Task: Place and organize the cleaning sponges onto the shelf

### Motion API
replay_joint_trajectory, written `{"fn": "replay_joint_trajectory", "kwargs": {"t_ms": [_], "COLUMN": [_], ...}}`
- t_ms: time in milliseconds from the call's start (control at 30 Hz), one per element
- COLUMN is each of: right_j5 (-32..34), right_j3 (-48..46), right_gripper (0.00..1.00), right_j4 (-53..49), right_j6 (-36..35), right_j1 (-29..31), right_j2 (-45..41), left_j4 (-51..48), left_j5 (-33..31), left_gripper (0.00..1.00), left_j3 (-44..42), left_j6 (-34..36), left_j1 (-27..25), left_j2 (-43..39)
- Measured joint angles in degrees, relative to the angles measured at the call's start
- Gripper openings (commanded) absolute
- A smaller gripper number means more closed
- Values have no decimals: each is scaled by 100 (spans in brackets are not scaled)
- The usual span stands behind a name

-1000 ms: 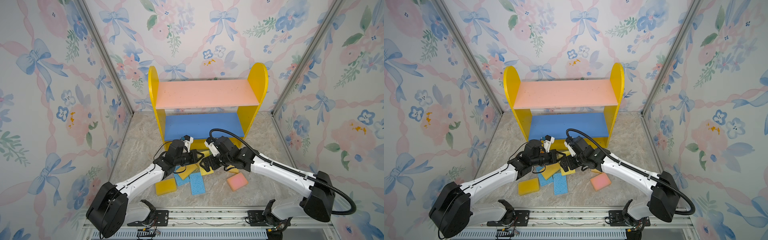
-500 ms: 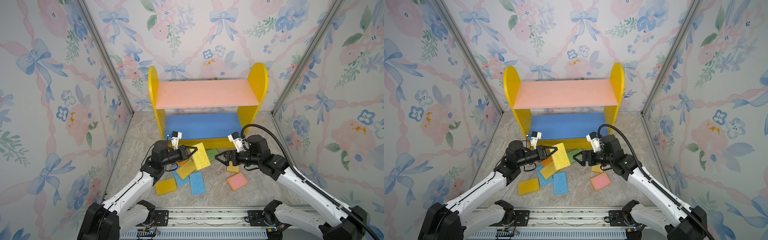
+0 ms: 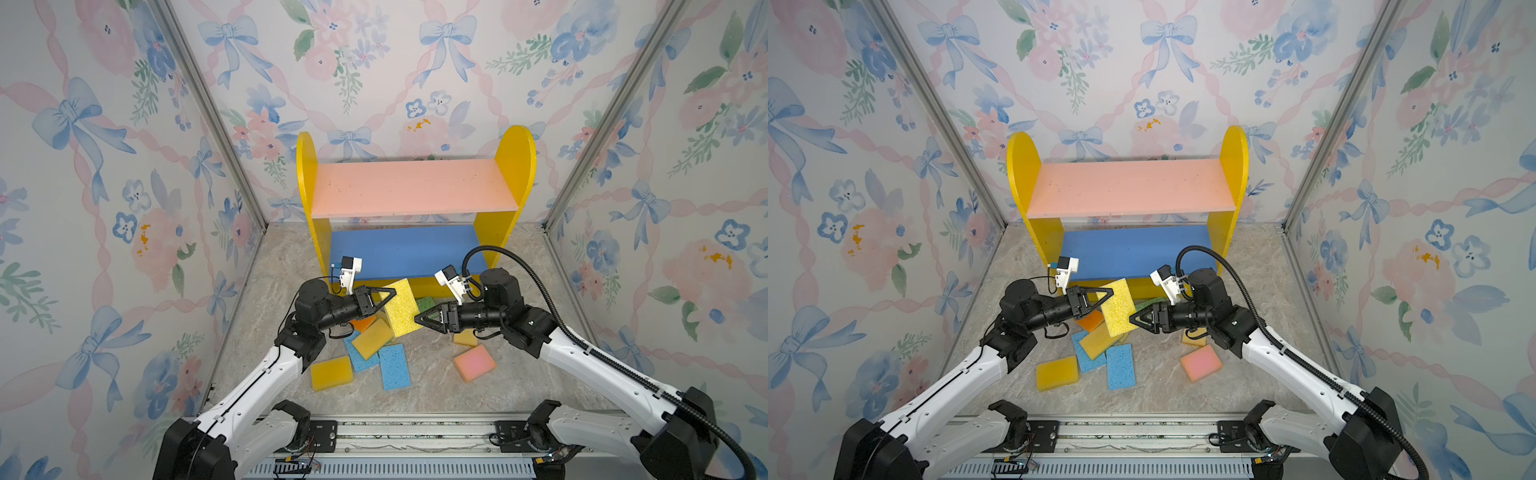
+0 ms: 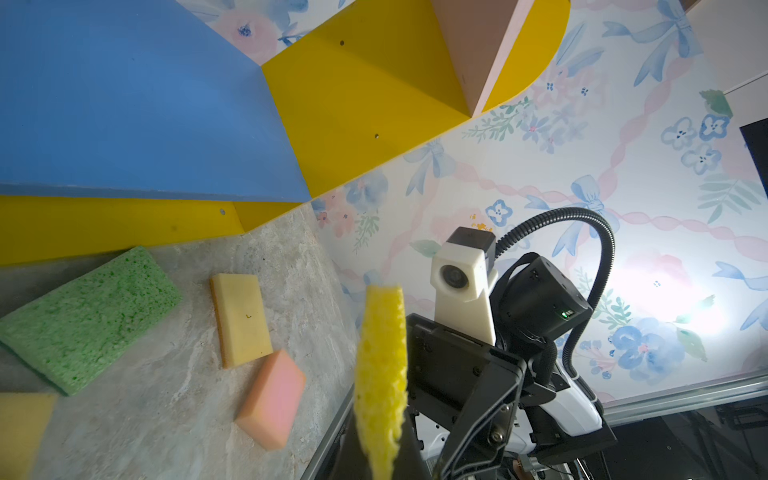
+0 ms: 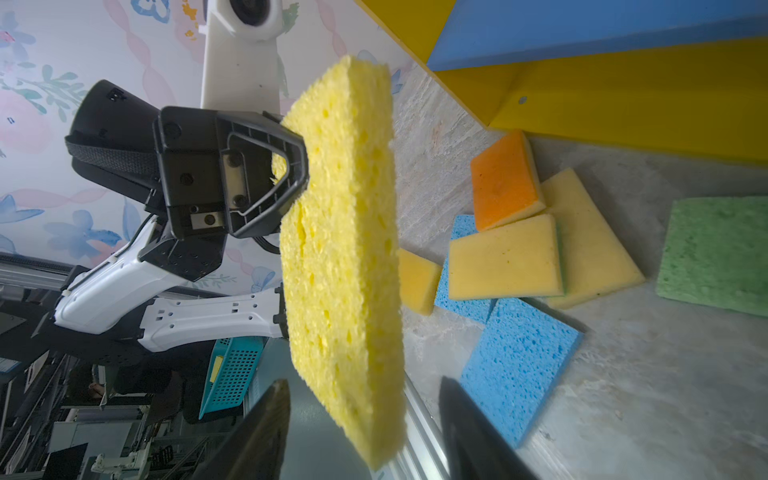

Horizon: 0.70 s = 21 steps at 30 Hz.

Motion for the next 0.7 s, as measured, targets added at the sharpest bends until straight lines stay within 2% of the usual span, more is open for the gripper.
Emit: {"fn": "replay_joint_trajectory", "kwargs": {"t_ms": [300, 567, 700], "right_j5": [-44, -42, -37], "right_j3": [-2, -9, -9], "right_gripper": [38, 29, 21], "right_j4": [114, 120, 122], "right_j6": [72, 103, 109], "right_j1": [72, 72, 74], "right_j2": [13, 13, 13], "left_j4": [33, 35, 35], "left_j5": [0, -2, -2], "left_gripper": [1, 1, 2], "left_j3": [0, 0, 0], "left_j6": [-4, -63, -66], "left_j1": [17, 17, 17], "left_j2": [-2, -70, -85]}}
